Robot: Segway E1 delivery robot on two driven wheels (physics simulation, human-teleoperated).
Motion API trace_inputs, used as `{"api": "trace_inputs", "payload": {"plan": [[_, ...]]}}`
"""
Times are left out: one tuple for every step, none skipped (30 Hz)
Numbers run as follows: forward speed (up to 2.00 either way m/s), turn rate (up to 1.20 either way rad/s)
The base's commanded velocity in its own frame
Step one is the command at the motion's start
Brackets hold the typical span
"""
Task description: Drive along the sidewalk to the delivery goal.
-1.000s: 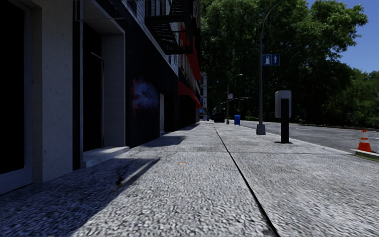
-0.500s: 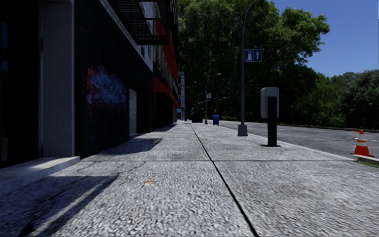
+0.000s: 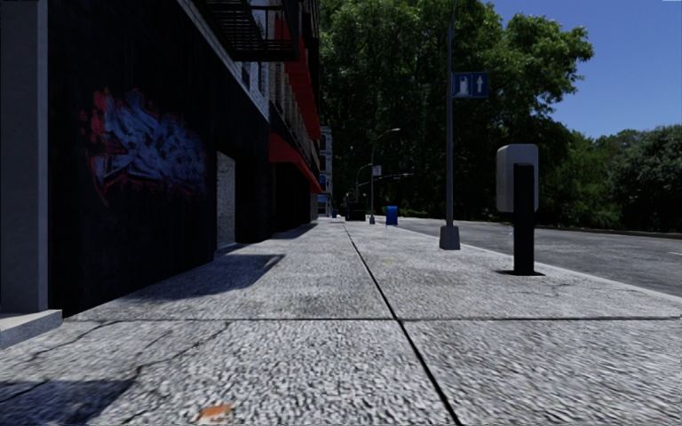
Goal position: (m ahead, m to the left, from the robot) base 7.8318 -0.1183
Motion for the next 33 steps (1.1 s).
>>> {"api": "trace_inputs", "payload": {"plan": [[2.0, 0.0], [2.0, 0.0], [2.0, 0.0], [2.0, 0.0], [2.0, 0.0], [2.0, 0.0], [2.0, 0.0], [2.0, 0.0], [2.0, 0.0], [2.0, 0.0], [2.0, 0.0], [2.0, 0.0], [2.0, 0.0], [2.0, 0.0], [2.0, 0.0], [2.0, 0.0], [2.0, 0.0], [2.0, 0.0], [2.0, 0.0], [2.0, 0.0], [2.0, 0.0], [2.0, 0.0], [2.0, 0.0], [2.0, 0.0], [2.0, 0.0], [2.0, 0.0], [2.0, 0.0], [2.0, 0.0], [2.0, 0.37], [2.0, 0.2], [2.0, 0.2], [2.0, 0.03], [2.0, 0.0]]}}
